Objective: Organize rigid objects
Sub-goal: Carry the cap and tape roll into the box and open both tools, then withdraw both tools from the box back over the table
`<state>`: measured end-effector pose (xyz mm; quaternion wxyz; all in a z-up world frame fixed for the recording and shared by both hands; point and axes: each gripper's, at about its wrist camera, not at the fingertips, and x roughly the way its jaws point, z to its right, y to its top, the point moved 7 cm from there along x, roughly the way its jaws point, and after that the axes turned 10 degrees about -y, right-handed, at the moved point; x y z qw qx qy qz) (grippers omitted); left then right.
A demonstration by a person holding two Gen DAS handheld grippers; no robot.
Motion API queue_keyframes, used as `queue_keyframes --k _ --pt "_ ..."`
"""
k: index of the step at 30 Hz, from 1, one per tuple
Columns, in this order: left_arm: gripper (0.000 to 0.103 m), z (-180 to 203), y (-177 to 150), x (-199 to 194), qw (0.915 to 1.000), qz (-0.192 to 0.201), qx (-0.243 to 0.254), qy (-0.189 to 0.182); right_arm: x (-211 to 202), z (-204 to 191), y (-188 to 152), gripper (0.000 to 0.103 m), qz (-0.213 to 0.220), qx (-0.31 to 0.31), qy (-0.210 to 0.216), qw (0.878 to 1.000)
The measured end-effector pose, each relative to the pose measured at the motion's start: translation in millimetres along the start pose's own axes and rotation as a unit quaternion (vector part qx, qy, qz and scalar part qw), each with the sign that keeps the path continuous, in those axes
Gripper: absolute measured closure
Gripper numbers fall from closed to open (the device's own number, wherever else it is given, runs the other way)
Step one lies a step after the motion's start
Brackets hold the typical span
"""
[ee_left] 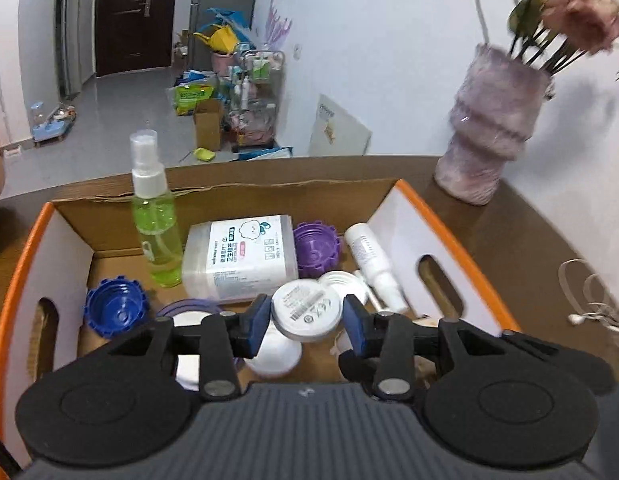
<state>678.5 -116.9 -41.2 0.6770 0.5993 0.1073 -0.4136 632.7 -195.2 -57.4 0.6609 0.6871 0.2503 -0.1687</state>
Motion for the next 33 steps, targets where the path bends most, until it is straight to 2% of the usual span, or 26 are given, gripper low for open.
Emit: queue_keyframes --k 2,7,11,13,18,21,27,30,31,33 --pt "0.053 -1 -1 10 0.9999 -0.004 0.006 0.008 3 2 -2 0.041 0.004 0.010 -0.003 1.000" --pt "0.046 -2 -4 4 0.9999 0.004 0.012 0.006 -1 10 2 0.043 0.006 0.023 0.008 1.000" --pt "0.039 -3 0 -18 0.9998 0.016 0.011 0.010 -12 14 10 0.043 0.012 0.028 0.008 0.999" --pt "0.034 -4 3 -36 0.9994 0.027 0.011 0.015 -25 17 17 0.042 0.027 0.031 0.005 0.999" --pt "0.032 -12 10 -85 0.9975 0.049 0.007 0.051 -61 8 33 0.040 0.047 0.028 0.007 0.999" --pt "0.027 -11 10 -125 0.9954 0.069 0.007 0.066 -91 4 43 0.040 0.061 0.012 0.001 0.998" --pt "0.022 5 -17 -204 0.9884 0.122 0.032 0.085 -161 5 43 0.038 0.088 0.008 0.009 0.996" --pt "0.011 14 -42 -239 0.9838 0.152 0.034 0.089 -194 5 35 0.026 0.110 0.008 0.009 0.994" --pt "0.003 16 -51 -250 0.9812 0.165 0.035 0.094 -206 4 31 0.018 0.121 0.007 0.009 0.993" --pt "0.000 20 -70 -273 0.9736 0.198 0.040 0.106 -230 -1 22 0.016 0.140 -0.002 0.014 0.990"
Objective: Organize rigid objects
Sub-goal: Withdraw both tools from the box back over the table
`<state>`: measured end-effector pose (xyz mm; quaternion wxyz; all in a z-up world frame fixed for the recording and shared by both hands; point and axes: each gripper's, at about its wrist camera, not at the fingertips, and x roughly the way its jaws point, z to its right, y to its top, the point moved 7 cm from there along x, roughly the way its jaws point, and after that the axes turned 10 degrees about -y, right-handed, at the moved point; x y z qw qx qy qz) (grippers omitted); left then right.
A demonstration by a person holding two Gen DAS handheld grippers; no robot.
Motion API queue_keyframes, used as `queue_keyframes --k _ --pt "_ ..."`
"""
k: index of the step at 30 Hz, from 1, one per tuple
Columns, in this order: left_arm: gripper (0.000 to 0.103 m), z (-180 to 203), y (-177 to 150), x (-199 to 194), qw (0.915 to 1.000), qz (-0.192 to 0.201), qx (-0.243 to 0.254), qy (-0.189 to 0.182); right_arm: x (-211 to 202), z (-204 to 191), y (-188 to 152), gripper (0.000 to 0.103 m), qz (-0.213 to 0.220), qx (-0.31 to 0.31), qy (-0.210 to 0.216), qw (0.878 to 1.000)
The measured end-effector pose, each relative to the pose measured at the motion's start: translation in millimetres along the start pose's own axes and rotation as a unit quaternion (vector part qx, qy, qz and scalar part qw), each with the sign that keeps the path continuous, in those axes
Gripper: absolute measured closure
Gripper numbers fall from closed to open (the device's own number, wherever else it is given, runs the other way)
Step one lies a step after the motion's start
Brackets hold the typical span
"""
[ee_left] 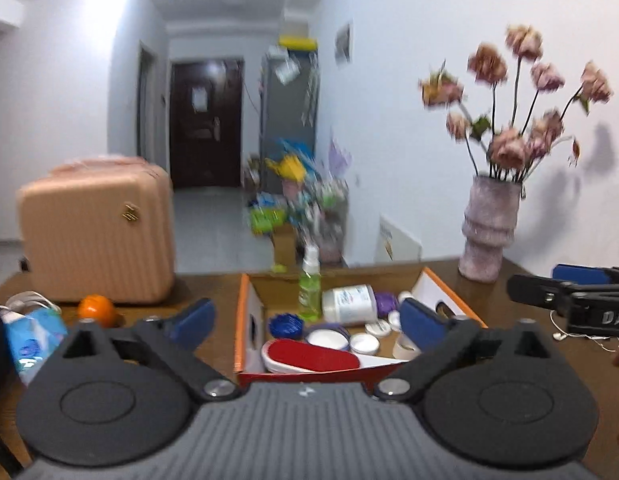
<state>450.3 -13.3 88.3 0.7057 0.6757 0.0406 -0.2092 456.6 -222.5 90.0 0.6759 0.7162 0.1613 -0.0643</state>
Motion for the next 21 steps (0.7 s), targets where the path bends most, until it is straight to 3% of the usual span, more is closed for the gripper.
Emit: queue_keyframes --k 4,15,21 --pt "0.000 3 -16 -43 0.9993 0.028 0.022 0.013 -38 -8 -7 0.008 0.032 -0.014 -0.004 0.999" --pt "0.000 8 -57 -120 0.9981 0.051 0.020 0.030 -114 -23 -46 0.008 0.051 -0.015 -0.009 0.999" --pt "0.000 22 -115 -172 0.9973 0.055 0.031 0.037 -175 -22 -97 0.008 0.054 -0.017 0.002 0.998"
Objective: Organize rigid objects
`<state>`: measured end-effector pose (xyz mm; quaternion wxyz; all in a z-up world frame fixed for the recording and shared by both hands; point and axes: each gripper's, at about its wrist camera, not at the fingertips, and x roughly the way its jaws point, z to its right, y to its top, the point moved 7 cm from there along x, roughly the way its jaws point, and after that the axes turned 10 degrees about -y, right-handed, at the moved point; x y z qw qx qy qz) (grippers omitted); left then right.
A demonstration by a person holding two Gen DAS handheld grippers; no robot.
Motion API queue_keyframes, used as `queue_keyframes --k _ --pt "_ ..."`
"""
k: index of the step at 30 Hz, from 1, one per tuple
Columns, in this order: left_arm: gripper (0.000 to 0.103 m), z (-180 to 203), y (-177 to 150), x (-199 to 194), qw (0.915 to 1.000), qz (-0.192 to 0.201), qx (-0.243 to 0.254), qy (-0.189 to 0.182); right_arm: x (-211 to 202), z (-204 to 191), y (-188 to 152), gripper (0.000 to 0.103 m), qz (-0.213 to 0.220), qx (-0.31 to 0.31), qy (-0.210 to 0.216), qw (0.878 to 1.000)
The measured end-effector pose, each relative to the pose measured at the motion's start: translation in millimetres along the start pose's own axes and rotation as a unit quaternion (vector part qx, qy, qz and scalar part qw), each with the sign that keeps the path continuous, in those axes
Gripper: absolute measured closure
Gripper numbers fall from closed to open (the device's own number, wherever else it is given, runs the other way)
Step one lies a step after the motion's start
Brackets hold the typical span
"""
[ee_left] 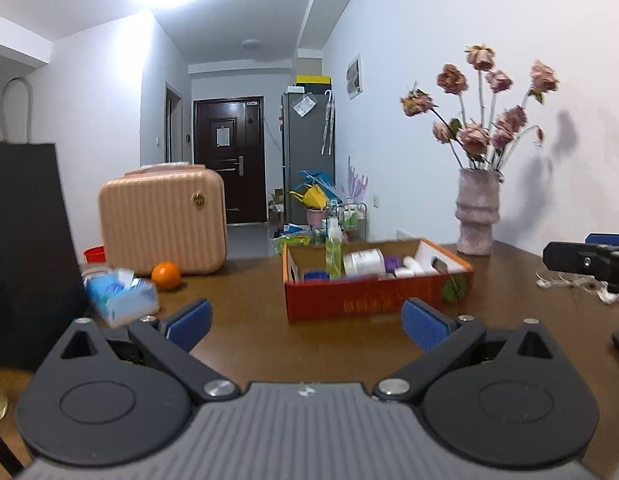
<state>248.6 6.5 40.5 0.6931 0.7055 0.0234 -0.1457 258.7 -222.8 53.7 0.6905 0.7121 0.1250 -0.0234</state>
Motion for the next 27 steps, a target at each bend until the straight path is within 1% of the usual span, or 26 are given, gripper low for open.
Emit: queue_keyframes --k 2,4,7,9,11,13,14,15,16,18,20,23,27 --pt "0.000 5 -18 -25 1.0000 -0.001 -0.003 -0.003 -22 -2 -16 0.008 -0.004 -0.002 0.008 1.000" --pt "0.000 11 -32 -53 1.0000 0.001 0.002 -0.004 -50 -3 -34 0.008 0.006 -0.001 0.007 1.000" --pt "0.000 17 -54 -95 0.9997 0.010 0.004 0.021 -83 -12 -62 0.008 -0.008 -0.004 0.008 1.000" --pt "0.000 24 -69 -118 0.9994 0.010 0.018 0.027 -109 -19 -83 0.008 -0.017 0.005 0.009 1.000" --pt "0.000 31 -85 -135 0.9992 -0.004 0.025 0.030 -134 -28 -102 0.008 -0.026 -0.005 0.007 1.000" --pt "0.000 34 -98 -147 0.9991 -0.024 0.021 0.028 -158 -29 -116 0.008 -0.031 0.007 -0.011 0.999" --pt "0.000 34 -103 -154 0.9991 -0.031 0.011 0.027 -167 -30 -120 0.008 -0.035 0.019 -0.009 0.999" --pt "0.000 34 -107 -161 0.9991 -0.033 0.002 0.024 -173 -32 -119 0.008 -0.036 0.023 0.004 0.999" --pt "0.000 33 -108 -167 0.9993 -0.029 -0.001 0.026 -177 -36 -118 0.008 -0.034 0.018 0.013 0.999" --pt "0.000 32 -103 -176 0.9990 -0.002 0.011 0.042 -180 -41 -111 0.008 -0.021 -0.003 0.005 1.000" --pt "0.000 33 -95 -178 0.9986 0.016 0.007 0.050 -179 -41 -104 0.008 -0.015 -0.006 0.004 1.000" --pt "0.000 38 -91 -179 0.9990 0.023 0.015 0.036 -176 -37 -106 0.008 -0.024 0.007 0.000 1.000" --pt "0.000 40 -92 -178 0.9995 0.016 0.012 0.025 -171 -35 -106 0.008 -0.034 0.010 -0.002 0.999"
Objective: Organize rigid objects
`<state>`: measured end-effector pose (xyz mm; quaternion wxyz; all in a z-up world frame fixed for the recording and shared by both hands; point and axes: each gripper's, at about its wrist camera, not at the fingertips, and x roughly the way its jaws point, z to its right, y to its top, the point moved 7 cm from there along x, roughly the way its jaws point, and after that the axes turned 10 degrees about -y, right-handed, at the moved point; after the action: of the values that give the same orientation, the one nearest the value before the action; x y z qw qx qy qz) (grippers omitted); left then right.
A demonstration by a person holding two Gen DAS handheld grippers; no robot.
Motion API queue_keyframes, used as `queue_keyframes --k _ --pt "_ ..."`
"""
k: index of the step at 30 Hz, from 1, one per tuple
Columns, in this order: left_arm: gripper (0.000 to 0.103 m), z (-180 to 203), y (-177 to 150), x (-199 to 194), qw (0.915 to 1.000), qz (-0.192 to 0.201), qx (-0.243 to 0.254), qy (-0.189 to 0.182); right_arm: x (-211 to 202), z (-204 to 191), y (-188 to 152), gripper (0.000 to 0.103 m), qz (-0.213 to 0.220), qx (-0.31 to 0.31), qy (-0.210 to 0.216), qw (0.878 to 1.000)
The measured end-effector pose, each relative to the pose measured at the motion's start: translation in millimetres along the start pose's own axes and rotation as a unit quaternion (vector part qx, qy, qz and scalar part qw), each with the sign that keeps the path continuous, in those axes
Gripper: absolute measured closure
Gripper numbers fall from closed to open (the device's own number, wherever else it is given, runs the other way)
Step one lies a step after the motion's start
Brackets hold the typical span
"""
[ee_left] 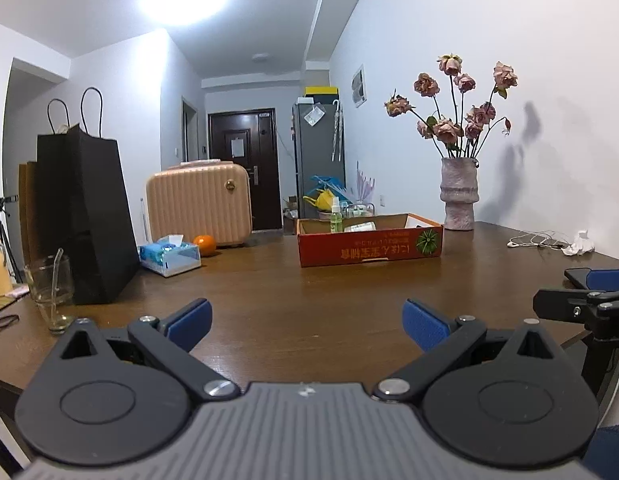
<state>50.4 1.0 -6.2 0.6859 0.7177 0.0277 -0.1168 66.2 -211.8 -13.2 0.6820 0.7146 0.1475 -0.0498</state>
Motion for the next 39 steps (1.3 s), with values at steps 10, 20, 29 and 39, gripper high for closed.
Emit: queue_keyframes --k 10,20,29,39 --pt "0.000 1.4 -0.2 1.9 1.0000 -0.003 0.000 -0.004 2.9 2.7 0.5 0.008 0.002 0.005 -0.002 1.000" --pt "0.000 2.1 -1.0 1.9 1.0000 -0.003 0.000 -0.004 3.6 2.2 -1.1 0.008 0.000 0.003 0.000 1.000" --pt "0.000 1.9 -1.5 2.2 1.0000 -0.003 0.000 -0.005 3.2 3.9 -1.9 0.008 -0.001 0.006 0.001 1.000" --pt "0.000 1.7 -2.5 2.9 1.0000 -0.002 0.001 -0.006 2.0 3.0 -1.7 0.004 0.005 0.006 0.005 1.000"
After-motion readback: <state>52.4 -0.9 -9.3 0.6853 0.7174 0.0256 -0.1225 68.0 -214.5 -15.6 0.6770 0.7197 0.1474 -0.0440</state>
